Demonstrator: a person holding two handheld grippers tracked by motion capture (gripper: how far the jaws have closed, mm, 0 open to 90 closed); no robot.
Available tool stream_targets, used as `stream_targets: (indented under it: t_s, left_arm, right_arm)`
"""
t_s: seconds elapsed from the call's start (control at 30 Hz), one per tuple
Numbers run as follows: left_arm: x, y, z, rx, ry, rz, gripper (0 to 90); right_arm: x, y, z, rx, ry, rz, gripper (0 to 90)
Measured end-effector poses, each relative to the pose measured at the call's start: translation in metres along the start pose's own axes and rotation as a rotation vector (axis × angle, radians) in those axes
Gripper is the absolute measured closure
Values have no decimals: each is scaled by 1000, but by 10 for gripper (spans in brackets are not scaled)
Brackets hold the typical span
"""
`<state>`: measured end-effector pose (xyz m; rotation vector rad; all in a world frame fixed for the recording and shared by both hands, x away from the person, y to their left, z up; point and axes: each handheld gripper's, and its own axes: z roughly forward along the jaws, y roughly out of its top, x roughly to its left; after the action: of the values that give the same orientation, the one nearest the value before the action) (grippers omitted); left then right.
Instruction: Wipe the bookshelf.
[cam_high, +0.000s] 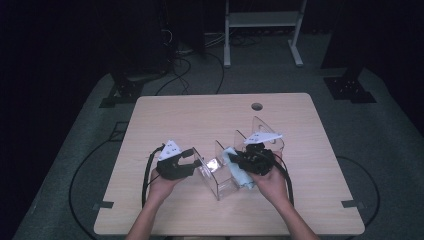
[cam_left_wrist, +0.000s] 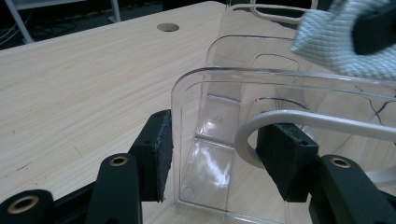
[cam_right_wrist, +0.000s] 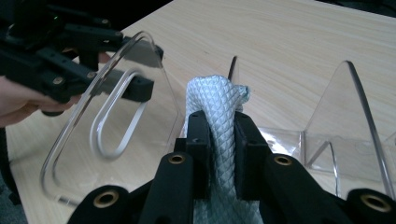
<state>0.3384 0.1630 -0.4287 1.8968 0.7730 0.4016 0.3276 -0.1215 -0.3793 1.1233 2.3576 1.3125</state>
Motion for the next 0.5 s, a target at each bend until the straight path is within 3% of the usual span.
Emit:
stream_targets:
  t_s: [0.3,0.5]
  left_arm:
    - [-2,1,1,3,-1,7,461]
    - [-3,1,1,1,-1,7,461]
  right_arm:
    - [3,-5,-8,24,-3,-14,784]
    - [-2,17,11,57,-15,-1,784]
